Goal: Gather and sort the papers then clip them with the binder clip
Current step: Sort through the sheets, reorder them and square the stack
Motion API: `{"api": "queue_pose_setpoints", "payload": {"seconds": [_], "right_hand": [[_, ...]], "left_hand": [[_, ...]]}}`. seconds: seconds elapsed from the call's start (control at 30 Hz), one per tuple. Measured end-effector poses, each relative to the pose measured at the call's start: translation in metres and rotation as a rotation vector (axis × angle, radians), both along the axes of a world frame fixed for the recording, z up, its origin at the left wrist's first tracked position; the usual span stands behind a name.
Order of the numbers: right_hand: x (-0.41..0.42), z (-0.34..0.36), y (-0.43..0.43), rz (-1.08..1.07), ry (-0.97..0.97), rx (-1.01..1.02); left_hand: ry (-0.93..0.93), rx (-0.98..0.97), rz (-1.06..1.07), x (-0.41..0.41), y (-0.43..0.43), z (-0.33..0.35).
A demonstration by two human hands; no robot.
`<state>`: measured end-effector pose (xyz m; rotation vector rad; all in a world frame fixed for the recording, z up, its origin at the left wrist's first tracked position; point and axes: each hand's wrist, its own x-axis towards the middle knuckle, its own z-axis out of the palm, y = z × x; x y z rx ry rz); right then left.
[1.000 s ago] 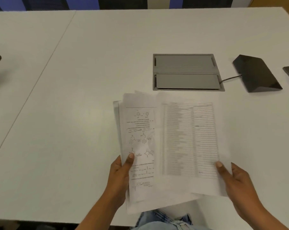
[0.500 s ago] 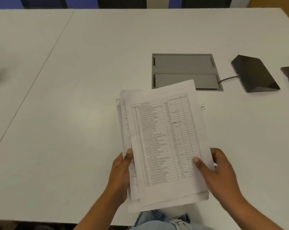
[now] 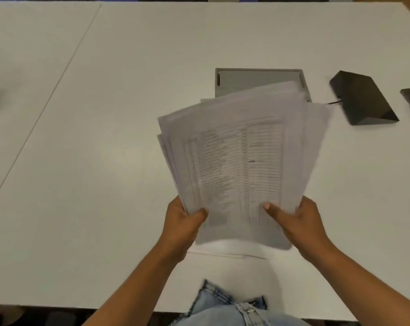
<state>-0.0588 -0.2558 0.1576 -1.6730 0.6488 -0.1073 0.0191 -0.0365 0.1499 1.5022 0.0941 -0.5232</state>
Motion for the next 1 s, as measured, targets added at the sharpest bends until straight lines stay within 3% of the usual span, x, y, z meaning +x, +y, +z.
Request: {"api": "queue_pose_setpoints", "payload": {"seconds": [0.4,0.83,1.0], "right_hand": [[0.021,0.002,-0.004,0.063,-0.178,-0.043],[0.021,-0.020,-0.010,0.122,-0.115,0.008],[0.021,-0.010,-0.013,0.051,-0.250,0.020]], "left_hand": [[-0.438,0.049,0.108,0.016,-0.019,0.007],[-0.289,0.065,-0.025,0.025,-0.024,-0.006],[-0.388,-0.012,0.028,0.017,-0.025,-0.001]]}}
